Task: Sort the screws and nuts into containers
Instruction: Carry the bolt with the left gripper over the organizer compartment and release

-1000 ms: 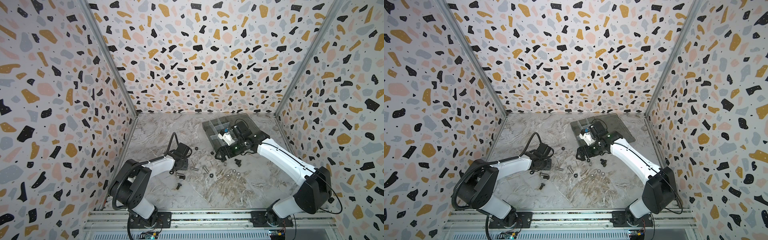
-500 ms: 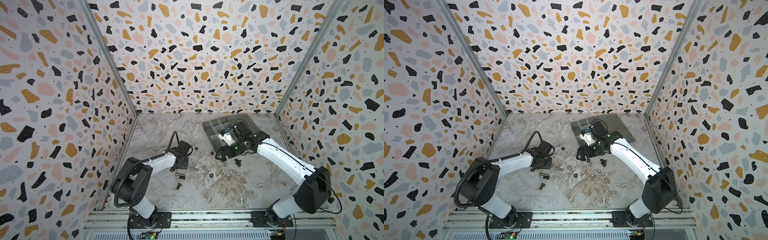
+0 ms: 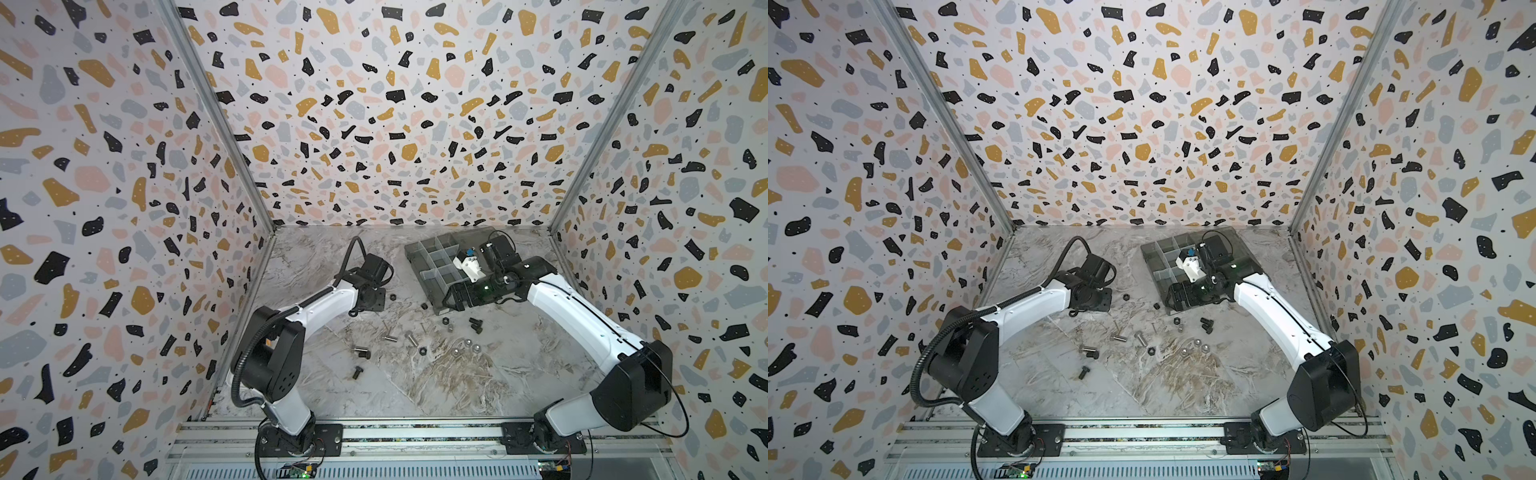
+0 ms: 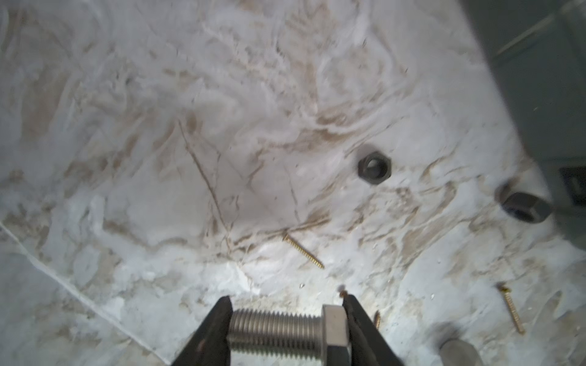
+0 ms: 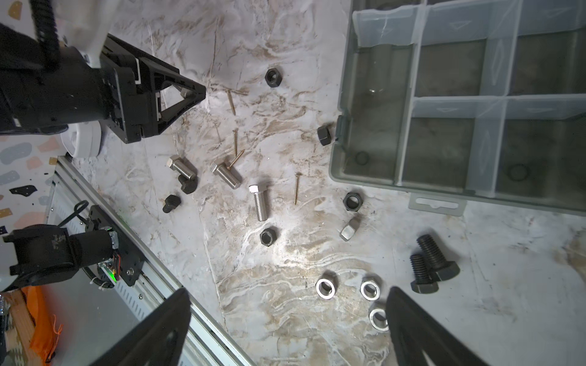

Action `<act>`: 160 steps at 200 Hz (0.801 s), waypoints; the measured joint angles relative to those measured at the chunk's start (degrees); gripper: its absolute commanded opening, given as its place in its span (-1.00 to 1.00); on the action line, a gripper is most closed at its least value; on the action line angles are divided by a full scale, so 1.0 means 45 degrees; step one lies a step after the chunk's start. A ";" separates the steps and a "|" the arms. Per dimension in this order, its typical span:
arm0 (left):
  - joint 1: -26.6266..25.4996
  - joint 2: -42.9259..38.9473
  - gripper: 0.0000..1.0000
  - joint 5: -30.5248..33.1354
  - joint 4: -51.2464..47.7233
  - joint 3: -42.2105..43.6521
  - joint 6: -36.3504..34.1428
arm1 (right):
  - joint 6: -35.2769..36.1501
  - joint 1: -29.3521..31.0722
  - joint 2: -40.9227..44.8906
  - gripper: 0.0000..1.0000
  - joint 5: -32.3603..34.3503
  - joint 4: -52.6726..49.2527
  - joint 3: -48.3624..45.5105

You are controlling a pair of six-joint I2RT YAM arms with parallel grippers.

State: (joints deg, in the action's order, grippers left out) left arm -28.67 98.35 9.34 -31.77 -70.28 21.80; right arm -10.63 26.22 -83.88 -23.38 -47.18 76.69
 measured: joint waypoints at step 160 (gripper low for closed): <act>-0.0005 0.7325 -0.41 -0.2531 0.0529 -1.0229 0.1030 | -0.0452 -0.0840 -0.0151 0.95 -0.0175 0.0165 0.0000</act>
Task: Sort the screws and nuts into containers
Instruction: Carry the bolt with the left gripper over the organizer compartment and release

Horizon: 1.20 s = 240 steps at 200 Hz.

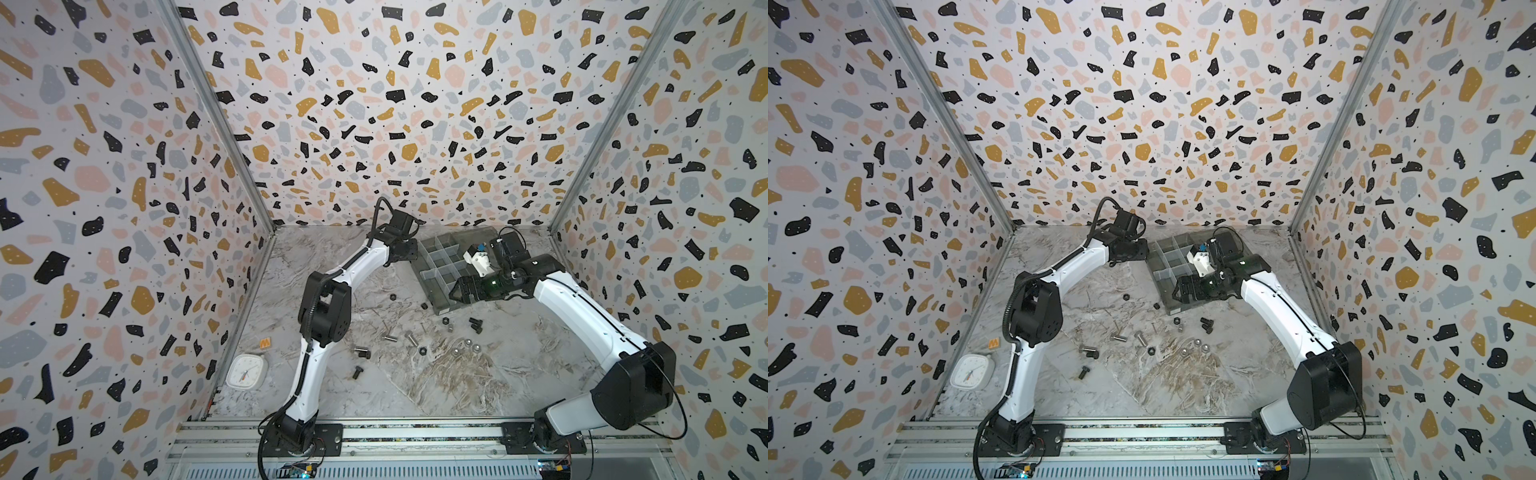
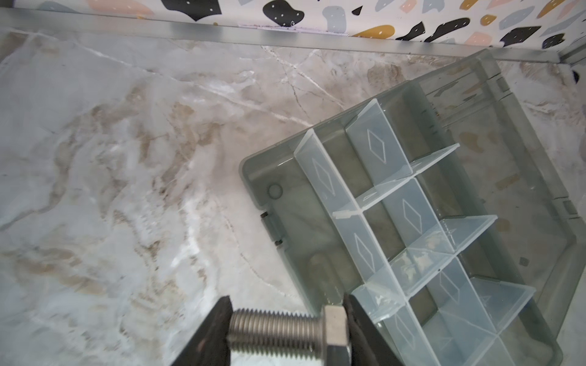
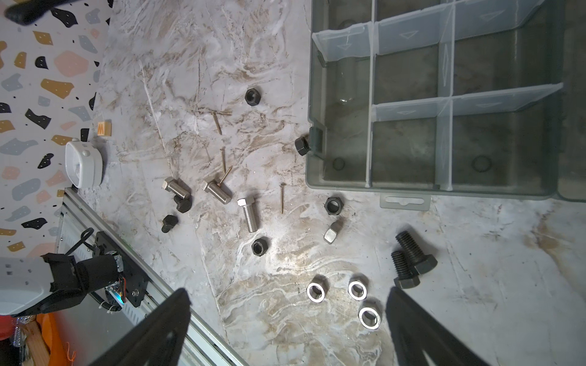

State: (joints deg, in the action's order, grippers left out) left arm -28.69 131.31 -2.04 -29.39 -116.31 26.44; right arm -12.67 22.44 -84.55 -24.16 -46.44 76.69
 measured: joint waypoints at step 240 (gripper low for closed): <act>-0.0291 0.2098 -0.31 -0.1224 0.0869 -0.1807 0.0933 | -0.0160 -0.0646 -0.0748 0.95 -0.0010 0.0325 -0.0126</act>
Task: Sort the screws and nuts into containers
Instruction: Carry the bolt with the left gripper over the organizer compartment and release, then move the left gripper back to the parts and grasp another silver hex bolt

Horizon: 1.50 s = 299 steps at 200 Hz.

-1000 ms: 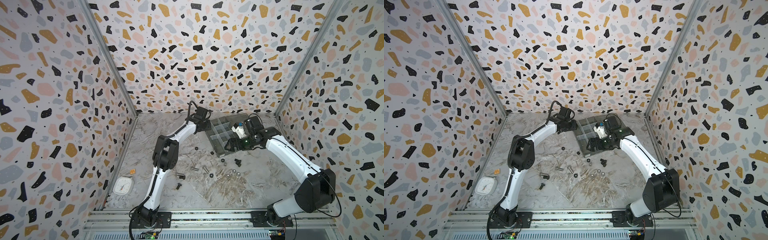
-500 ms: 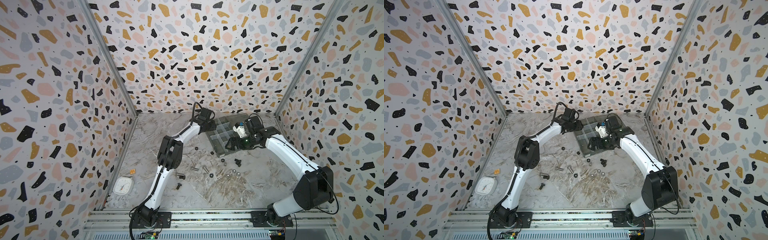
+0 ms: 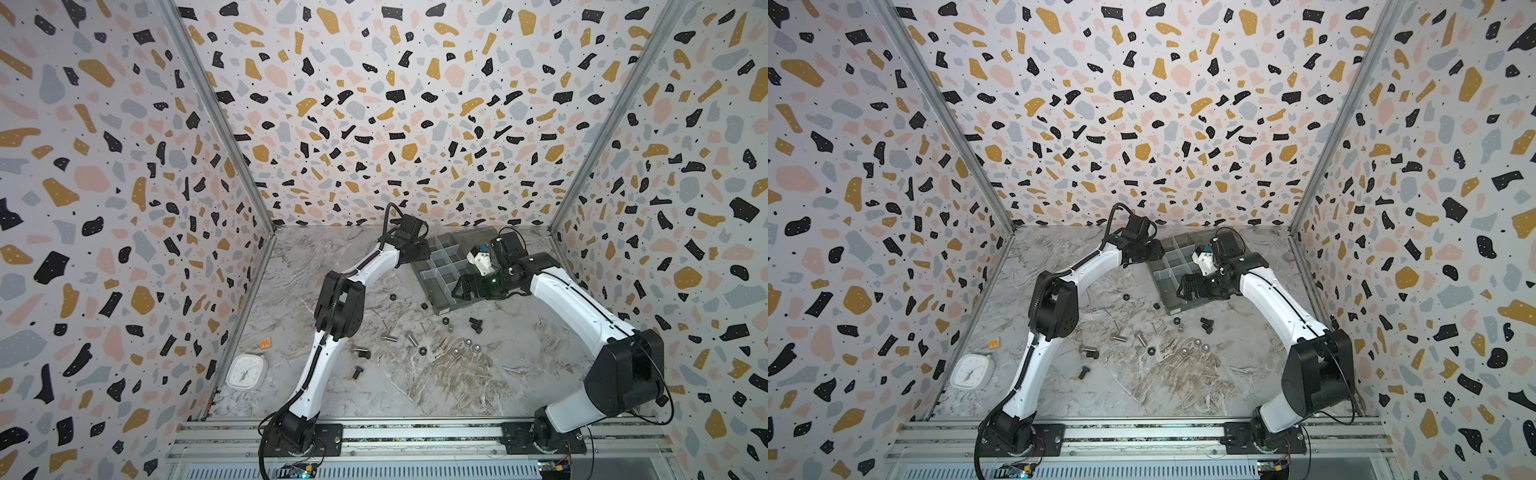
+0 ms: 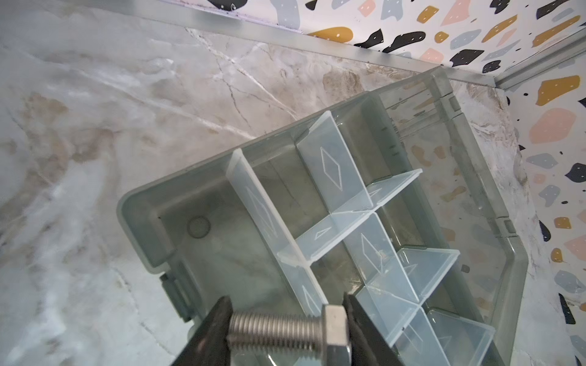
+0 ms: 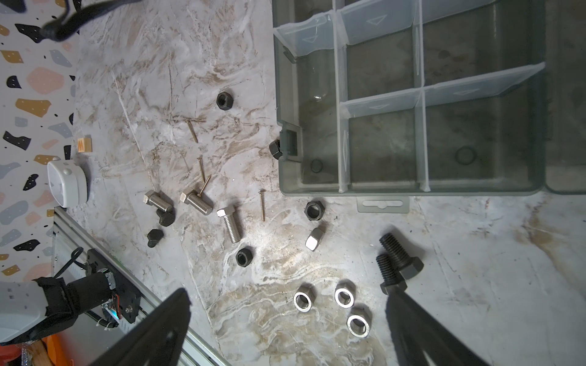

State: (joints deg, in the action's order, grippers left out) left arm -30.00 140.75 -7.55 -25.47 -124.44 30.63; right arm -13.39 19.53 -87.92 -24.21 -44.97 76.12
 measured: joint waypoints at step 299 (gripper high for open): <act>-0.0427 -1.0244 0.29 0.1457 -0.1355 1.3250 -0.1409 | 0.0330 0.1506 0.0675 0.99 -0.0233 -0.0165 -0.0860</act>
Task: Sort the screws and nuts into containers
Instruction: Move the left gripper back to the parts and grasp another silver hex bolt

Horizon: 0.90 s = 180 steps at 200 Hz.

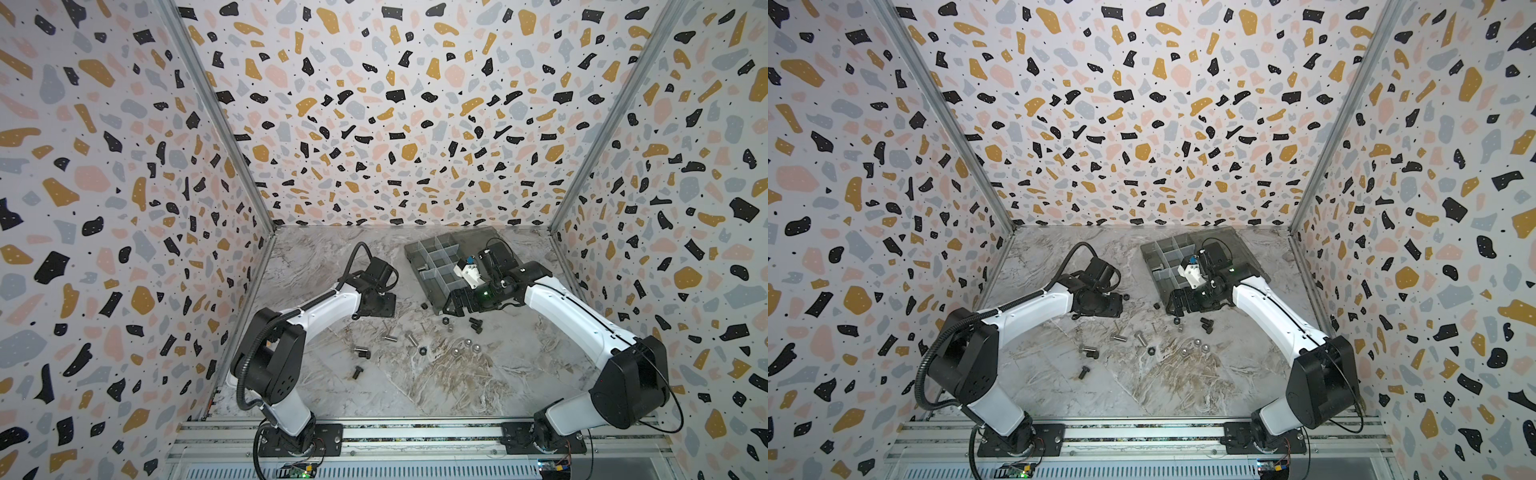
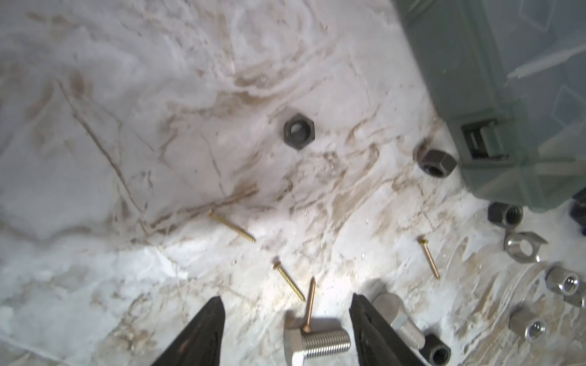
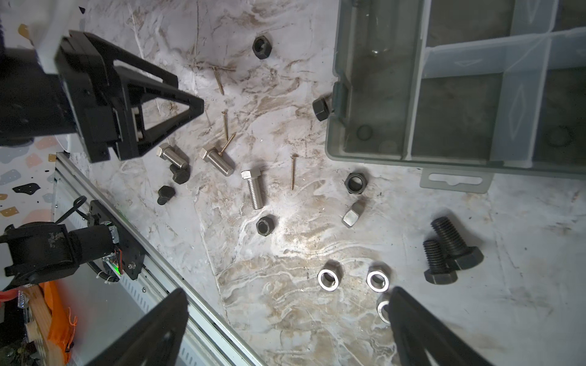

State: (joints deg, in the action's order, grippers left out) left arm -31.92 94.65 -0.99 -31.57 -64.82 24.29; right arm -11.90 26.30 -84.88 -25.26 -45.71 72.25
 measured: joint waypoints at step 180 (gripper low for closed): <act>-0.3113 0.1865 0.19 -0.0665 -0.0845 -0.0656 0.1715 | -0.0442 -0.0131 0.1375 0.99 0.0641 0.0160 -0.1103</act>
State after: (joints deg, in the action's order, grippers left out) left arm -45.93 103.04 -3.99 -35.38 -67.77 32.01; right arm -13.89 25.71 -78.70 -22.37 -44.99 67.29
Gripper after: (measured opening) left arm 0.596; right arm 0.995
